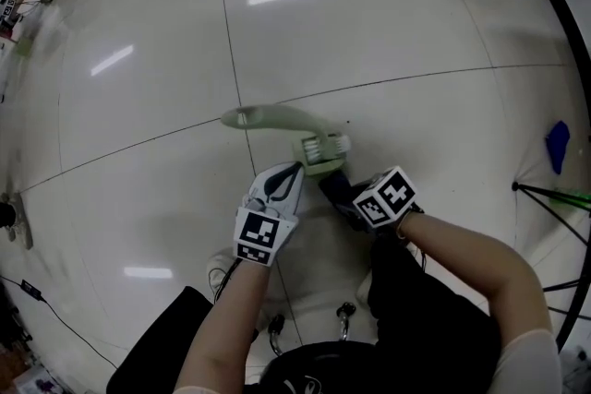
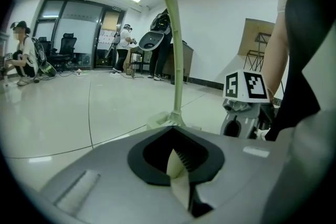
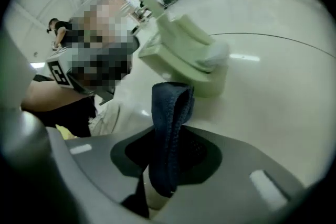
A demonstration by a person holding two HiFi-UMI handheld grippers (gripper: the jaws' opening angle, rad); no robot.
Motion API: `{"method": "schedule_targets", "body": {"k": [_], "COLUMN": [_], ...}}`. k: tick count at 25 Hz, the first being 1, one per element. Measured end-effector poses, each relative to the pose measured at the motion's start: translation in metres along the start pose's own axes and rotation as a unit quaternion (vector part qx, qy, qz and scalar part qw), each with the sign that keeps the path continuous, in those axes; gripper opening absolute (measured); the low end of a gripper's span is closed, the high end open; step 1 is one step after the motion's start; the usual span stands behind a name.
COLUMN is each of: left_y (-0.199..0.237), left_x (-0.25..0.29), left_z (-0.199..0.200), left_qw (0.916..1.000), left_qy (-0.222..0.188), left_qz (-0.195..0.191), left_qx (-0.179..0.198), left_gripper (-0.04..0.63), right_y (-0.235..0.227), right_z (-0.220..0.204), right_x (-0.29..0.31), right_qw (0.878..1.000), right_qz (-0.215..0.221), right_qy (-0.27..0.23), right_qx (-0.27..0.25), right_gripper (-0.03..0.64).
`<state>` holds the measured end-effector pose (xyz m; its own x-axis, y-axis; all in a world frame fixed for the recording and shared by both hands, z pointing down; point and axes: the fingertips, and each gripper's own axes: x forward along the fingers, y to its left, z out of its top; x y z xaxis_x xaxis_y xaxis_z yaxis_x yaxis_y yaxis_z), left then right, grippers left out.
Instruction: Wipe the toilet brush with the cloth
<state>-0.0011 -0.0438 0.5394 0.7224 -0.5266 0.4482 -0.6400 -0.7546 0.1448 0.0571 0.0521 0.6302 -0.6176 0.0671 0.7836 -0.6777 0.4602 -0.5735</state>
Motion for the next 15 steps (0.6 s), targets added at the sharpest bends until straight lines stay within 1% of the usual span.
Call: {"method": "schedule_targets", "body": {"k": [2, 4, 5, 8, 10, 13, 15], "left_y": [-0.002, -0.005, -0.006, -0.010, -0.012, -0.010, -0.008], "left_x": [0.002, 0.006, 0.008, 0.009, 0.010, 0.011, 0.010], "left_z": [0.003, 0.004, 0.004, 0.005, 0.004, 0.000, -0.001], "left_qw": [1.0000, 0.9998, 0.9997, 0.9989, 0.9987, 0.9987, 0.9985], "left_qy": [-0.002, -0.001, -0.001, -0.003, -0.001, 0.005, 0.007], "left_qz": [0.001, -0.006, -0.009, -0.016, -0.019, -0.020, -0.020], "left_qx": [-0.006, -0.016, -0.023, -0.045, -0.047, -0.047, -0.051], "left_gripper": [0.005, 0.005, 0.005, 0.005, 0.005, 0.005, 0.005], "right_y": [0.030, 0.038, 0.036, 0.010, -0.016, -0.047, -0.065], "right_z": [0.010, 0.023, 0.029, 0.032, 0.024, 0.011, 0.011], "right_x": [0.014, 0.021, 0.022, 0.017, 0.010, -0.002, -0.011], "right_qw": [0.998, 0.996, 0.996, 0.999, 0.999, 0.999, 0.999], "right_qz": [0.044, 0.053, 0.050, 0.027, -0.001, -0.030, -0.048], "right_qy": [0.014, 0.014, 0.011, 0.011, 0.018, 0.031, 0.024], "right_qx": [-0.046, -0.072, -0.072, -0.042, -0.027, -0.012, 0.002], "right_gripper": [0.107, 0.107, 0.107, 0.107, 0.107, 0.107, 0.107]}}
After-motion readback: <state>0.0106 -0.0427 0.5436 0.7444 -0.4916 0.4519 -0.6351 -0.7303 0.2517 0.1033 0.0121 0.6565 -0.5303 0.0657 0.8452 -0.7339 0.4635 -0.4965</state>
